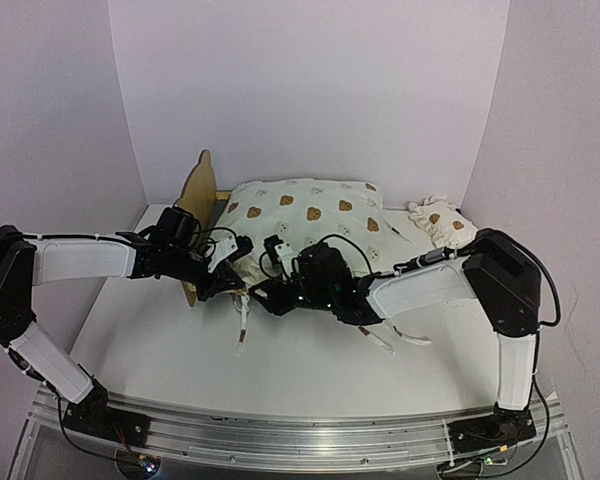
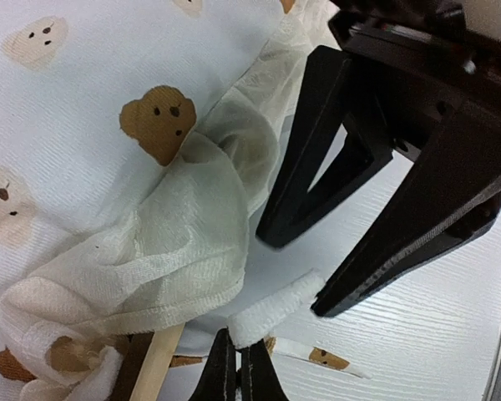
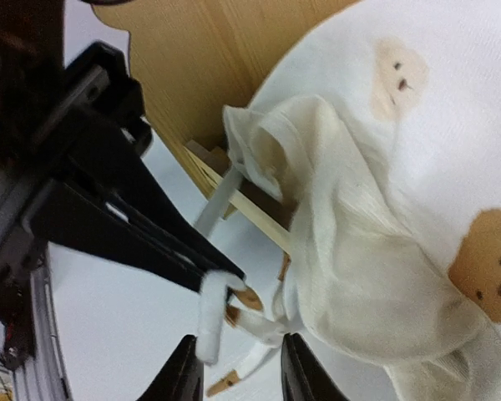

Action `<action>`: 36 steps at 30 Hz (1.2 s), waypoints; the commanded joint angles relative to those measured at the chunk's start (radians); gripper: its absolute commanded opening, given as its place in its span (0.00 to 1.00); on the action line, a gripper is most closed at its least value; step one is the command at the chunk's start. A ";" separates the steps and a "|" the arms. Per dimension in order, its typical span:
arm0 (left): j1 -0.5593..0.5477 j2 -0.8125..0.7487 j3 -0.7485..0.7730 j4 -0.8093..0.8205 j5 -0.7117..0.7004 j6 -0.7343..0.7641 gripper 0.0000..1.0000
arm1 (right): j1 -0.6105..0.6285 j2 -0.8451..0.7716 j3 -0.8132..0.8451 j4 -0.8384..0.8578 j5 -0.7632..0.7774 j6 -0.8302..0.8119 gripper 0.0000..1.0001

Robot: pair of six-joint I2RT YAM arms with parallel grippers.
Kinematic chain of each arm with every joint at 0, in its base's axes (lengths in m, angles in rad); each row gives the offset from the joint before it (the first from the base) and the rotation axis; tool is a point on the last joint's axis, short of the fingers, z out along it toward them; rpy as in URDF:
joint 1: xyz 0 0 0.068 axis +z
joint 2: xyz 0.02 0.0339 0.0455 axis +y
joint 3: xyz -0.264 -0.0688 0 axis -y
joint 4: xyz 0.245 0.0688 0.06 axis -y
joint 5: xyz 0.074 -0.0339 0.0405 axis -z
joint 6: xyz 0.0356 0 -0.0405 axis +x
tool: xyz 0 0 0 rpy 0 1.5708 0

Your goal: Set up the pet bed

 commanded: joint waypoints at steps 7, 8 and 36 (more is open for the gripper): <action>-0.004 -0.022 -0.003 0.052 -0.011 -0.061 0.00 | 0.136 0.067 -0.067 0.027 0.255 0.266 0.59; -0.004 -0.024 -0.002 0.051 -0.011 -0.063 0.00 | 0.138 0.091 -0.053 0.037 0.255 0.275 0.59; 0.233 -0.171 0.260 -0.241 0.072 -0.221 0.00 | 0.103 0.231 -0.113 0.025 0.271 0.436 0.00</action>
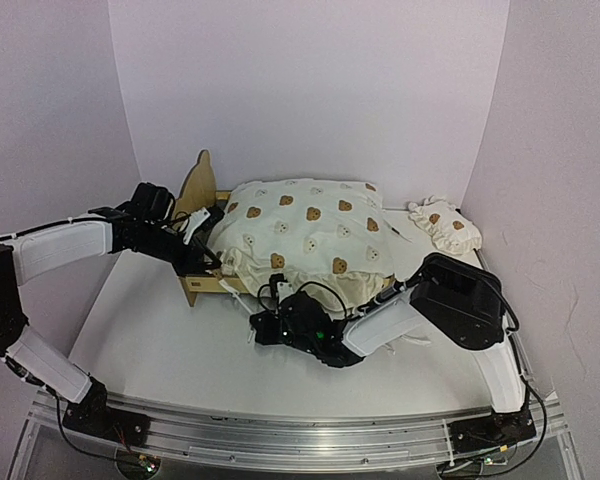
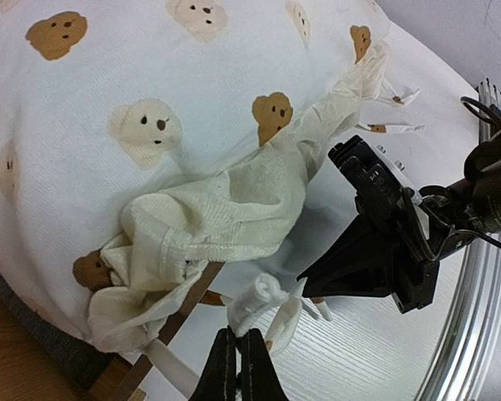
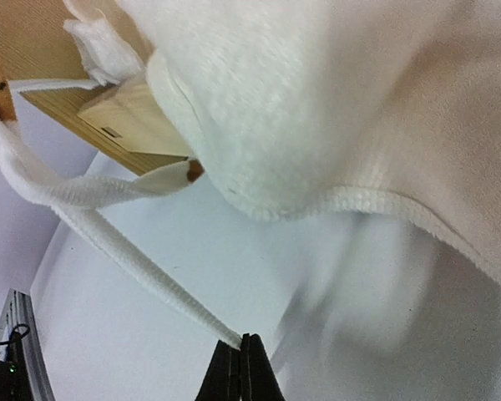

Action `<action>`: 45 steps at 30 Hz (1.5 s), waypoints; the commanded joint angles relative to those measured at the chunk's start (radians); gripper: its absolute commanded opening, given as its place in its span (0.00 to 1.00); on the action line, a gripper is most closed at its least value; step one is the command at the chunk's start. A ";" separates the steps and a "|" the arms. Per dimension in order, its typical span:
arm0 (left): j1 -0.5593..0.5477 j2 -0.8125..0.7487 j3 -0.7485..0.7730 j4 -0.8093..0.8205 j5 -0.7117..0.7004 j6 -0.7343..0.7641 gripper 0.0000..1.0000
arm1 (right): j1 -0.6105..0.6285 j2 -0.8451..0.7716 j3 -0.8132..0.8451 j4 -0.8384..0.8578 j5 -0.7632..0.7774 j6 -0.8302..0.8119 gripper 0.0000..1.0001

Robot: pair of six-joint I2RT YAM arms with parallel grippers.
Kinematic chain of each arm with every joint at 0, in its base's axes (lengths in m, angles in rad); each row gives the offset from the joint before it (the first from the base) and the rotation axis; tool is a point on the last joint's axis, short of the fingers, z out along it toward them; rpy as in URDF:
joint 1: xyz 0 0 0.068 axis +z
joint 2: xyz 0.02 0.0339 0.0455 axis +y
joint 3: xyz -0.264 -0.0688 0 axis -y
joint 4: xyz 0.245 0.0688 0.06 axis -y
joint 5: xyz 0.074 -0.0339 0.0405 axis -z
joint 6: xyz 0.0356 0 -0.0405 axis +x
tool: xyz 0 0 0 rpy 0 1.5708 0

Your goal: Set up the pet bed

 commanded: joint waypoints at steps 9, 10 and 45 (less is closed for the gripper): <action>0.127 -0.103 0.083 0.043 0.130 -0.012 0.00 | -0.024 0.058 0.045 -0.260 -0.129 -0.039 0.00; 0.126 -0.086 0.057 0.051 0.127 -0.013 0.00 | -0.024 0.061 0.069 -0.262 -0.149 -0.057 0.00; -0.157 0.165 -0.222 0.477 -0.282 0.237 0.35 | -0.014 0.044 0.207 -0.279 -0.170 -0.177 0.00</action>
